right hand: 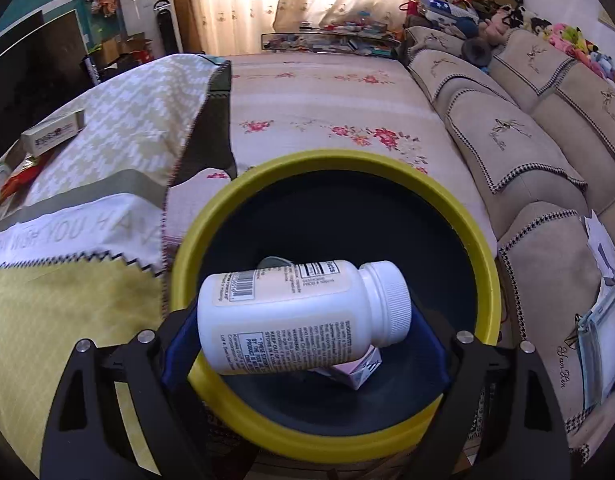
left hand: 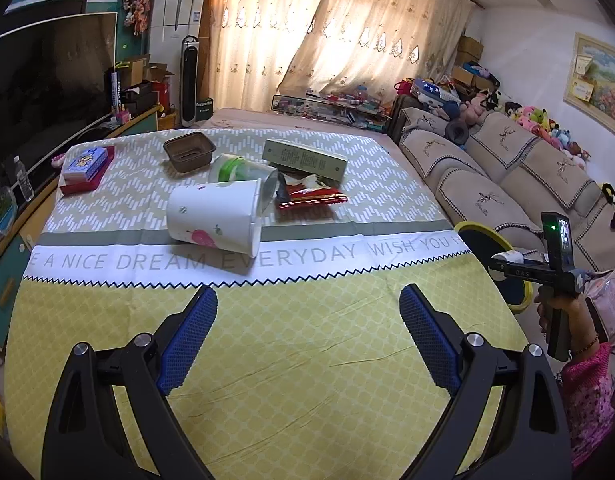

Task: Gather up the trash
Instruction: 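Drop the white pill bottle into the bin with the right tool while the left grasps the paper cup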

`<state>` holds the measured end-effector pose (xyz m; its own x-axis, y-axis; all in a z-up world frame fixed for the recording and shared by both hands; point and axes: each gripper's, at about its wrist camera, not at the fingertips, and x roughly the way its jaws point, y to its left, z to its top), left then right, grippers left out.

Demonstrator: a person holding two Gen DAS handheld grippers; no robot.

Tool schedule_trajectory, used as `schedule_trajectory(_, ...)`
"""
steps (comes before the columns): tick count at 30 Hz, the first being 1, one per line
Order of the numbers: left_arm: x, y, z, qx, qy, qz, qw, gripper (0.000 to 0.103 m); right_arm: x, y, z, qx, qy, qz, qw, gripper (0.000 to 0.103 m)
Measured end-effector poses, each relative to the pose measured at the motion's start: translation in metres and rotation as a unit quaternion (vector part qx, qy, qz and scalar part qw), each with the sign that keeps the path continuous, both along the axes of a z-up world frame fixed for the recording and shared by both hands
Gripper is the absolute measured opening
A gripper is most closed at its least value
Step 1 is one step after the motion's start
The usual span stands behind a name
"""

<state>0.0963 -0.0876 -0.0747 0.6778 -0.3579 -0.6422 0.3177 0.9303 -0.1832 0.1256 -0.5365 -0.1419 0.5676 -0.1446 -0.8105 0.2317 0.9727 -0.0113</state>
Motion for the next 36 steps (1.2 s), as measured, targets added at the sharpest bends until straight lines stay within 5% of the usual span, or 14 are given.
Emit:
schedule_trajectory(13,0.016,0.005,-0.002,0.024,-0.006,0.014,0.9996,0.091,-0.018,0.013,0.016,0.001,-0.031,-0.009,0.999,0.09)
schedule_trajectory(22,0.065,0.02,0.001,0.071,-0.012,0.037,0.9967,0.091,-0.028,0.045,0.028,0.014,-0.053,0.027,0.998,0.09)
schedule_trajectory(36,0.126,0.025,-0.026,0.068,0.044,0.032,0.9962,0.091,-0.02,0.061,0.026,0.025,-0.055,0.044,0.997,0.09)
